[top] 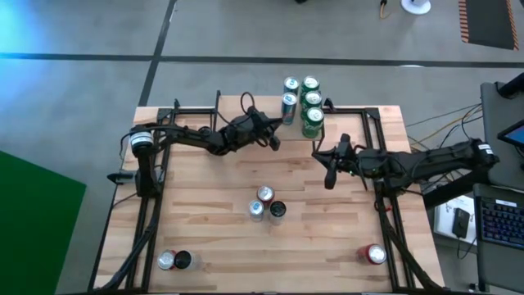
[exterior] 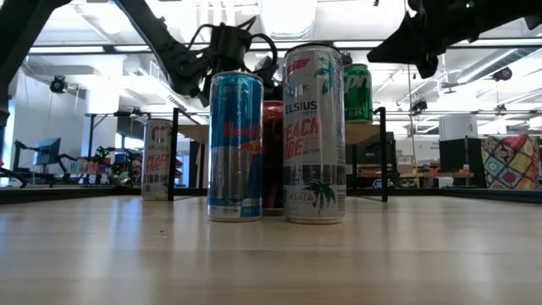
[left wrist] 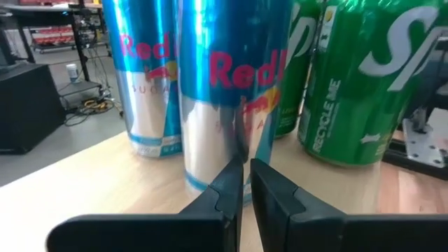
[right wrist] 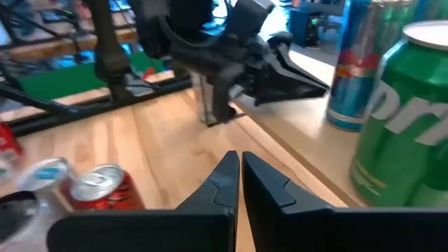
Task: Place canned beverage on shelf
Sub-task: Put the bottom blue soda can on the shelf aligned with the other blue soda can, then put the blue soda can on the shelf aligned with the other blue soda cans
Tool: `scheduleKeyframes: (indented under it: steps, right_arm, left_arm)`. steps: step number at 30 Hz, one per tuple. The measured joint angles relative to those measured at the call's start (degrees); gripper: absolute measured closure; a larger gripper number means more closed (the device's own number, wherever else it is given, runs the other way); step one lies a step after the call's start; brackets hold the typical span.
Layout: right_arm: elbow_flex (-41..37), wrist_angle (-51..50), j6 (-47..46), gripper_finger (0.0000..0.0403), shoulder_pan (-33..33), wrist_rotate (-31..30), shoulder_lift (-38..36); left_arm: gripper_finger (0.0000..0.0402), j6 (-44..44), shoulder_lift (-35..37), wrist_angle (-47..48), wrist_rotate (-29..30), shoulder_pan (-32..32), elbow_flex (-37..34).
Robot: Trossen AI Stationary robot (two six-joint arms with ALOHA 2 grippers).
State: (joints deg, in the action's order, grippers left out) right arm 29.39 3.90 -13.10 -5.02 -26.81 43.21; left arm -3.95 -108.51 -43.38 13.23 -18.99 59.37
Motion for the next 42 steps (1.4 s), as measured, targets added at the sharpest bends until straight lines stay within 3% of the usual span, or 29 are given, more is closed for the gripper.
scheduleKeyframes:
  steps: [13, 18, 23, 33, 36, 42]
  right_arm:
    - [0.0, -0.1, -0.9, 0.0394, -0.5, -13.3, 6.9]
    - [0.3, 1.1, 0.7, 0.0394, 0.5, -14.8, 7.2]
    - [0.3, 0.8, 0.3, 0.0394, 0.9, -14.2, 7.0]
    - [-1.4, 0.7, -2.9, 0.0394, -5.8, -0.8, 7.6]
    - [-1.9, 1.1, -3.9, 0.0394, -10.0, -0.5, 9.2]
    - [-2.0, 5.9, -3.8, 0.0394, -18.3, -12.4, 14.9]
  left_arm:
    - [0.0390, 0.0, -0.1, -1.6, -4.1, -1.9, 1.6]
    - [0.0390, -0.2, -0.1, -0.9, -7.0, -1.4, 2.4]
    - [0.0390, -0.6, 0.3, 2.9, -6.8, -0.2, 1.2]
    - [0.0390, 0.1, 9.3, 2.4, -4.3, 5.9, -10.7]
    - [0.0390, 0.4, 14.9, 2.4, -1.2, 11.8, -16.4]
    - [0.0396, 3.9, 24.4, 2.1, 19.3, 29.0, -24.2]
